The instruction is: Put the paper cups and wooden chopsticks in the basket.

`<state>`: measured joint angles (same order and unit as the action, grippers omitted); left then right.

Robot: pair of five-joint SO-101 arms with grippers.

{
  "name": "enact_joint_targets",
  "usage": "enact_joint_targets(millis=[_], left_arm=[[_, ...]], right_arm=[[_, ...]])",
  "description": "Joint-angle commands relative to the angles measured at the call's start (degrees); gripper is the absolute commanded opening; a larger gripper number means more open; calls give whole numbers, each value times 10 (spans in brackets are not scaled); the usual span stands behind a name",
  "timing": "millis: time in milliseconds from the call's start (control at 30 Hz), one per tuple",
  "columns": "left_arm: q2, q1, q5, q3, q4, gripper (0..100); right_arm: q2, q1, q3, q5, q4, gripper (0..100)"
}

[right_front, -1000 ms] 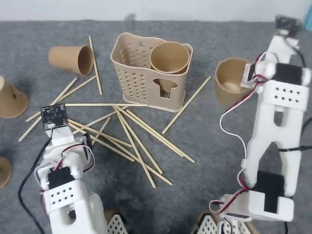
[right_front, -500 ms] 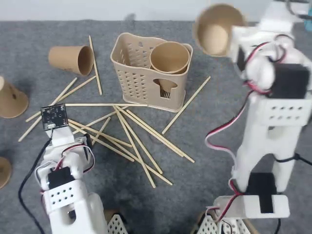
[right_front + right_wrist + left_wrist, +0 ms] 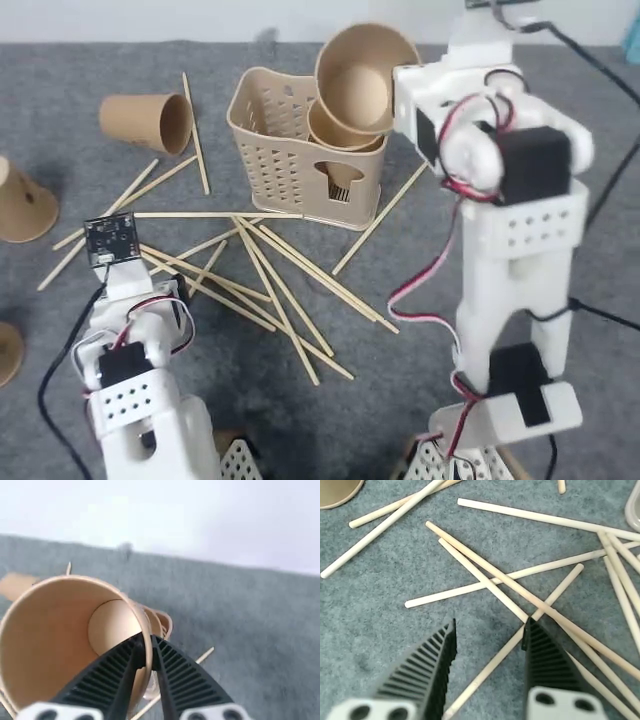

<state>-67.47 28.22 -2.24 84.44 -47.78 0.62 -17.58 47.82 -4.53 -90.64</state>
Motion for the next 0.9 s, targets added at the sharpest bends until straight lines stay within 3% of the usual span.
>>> enact_joint_targets(millis=[0, 467, 733, 867], left_arm=[[-10, 2, -8, -3, -1, 206], [-10, 31, -8, -5, -2, 206], [-10, 31, -8, -5, -2, 206], [-10, 31, -8, -5, -2, 206]], right_arm=[[16, -4, 5, -4, -3, 7], [65, -10, -11, 17, 7, 12], [58, -32, -59, 17, 10, 235], [36, -31, -19, 17, 0, 229]])
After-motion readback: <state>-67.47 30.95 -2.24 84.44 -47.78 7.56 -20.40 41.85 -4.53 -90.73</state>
